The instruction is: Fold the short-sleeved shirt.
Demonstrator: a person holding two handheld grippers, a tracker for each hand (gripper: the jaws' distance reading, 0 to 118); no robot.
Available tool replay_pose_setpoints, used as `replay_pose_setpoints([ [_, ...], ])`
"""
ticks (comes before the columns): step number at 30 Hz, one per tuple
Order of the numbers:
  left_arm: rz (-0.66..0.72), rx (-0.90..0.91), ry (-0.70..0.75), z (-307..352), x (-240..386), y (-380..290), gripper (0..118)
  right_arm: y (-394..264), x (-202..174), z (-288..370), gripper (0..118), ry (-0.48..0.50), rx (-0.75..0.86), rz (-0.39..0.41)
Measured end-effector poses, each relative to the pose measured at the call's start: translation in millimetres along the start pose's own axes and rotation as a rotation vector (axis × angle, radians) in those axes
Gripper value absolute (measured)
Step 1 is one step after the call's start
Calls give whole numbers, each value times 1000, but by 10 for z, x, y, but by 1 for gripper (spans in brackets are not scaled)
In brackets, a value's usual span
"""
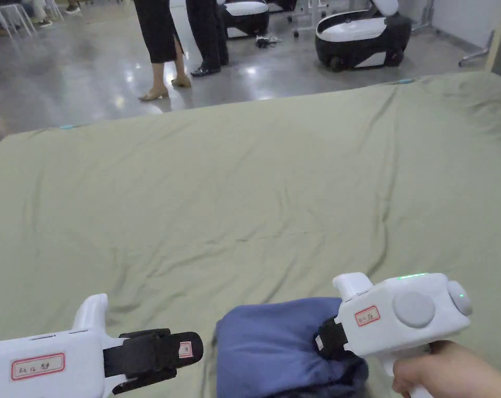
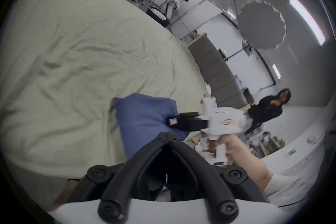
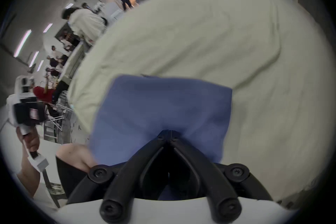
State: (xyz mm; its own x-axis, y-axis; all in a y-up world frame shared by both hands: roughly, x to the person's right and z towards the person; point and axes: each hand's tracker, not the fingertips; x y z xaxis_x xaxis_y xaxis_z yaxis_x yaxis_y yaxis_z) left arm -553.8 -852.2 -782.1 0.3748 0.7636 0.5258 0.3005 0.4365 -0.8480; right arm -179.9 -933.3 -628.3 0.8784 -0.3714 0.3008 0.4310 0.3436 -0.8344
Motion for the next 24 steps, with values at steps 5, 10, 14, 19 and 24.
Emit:
replay_pose_setpoints([
  [5, 168, -43, -160, -79, -552, 48, 17, -15, 567, -26, 0, 228, 45, -224],
  [10, 233, -111, -260, -632, -1030, 92, 116, -43, 527, -20, 0, 209, 44, -153],
  [14, 303, -177, -328, -1119, -1240, 97, 116, -32, 528, -8, 0, 216, 36, -150],
  [19, 225, -213, -379, -1498, -1070, 115, 115, -15, 526, -17, 0, 224, 26, -126],
  [24, 149, -299, -214, -1762, -895, 101, 22, -43, 580, -25, 0, 246, 34, -134],
])
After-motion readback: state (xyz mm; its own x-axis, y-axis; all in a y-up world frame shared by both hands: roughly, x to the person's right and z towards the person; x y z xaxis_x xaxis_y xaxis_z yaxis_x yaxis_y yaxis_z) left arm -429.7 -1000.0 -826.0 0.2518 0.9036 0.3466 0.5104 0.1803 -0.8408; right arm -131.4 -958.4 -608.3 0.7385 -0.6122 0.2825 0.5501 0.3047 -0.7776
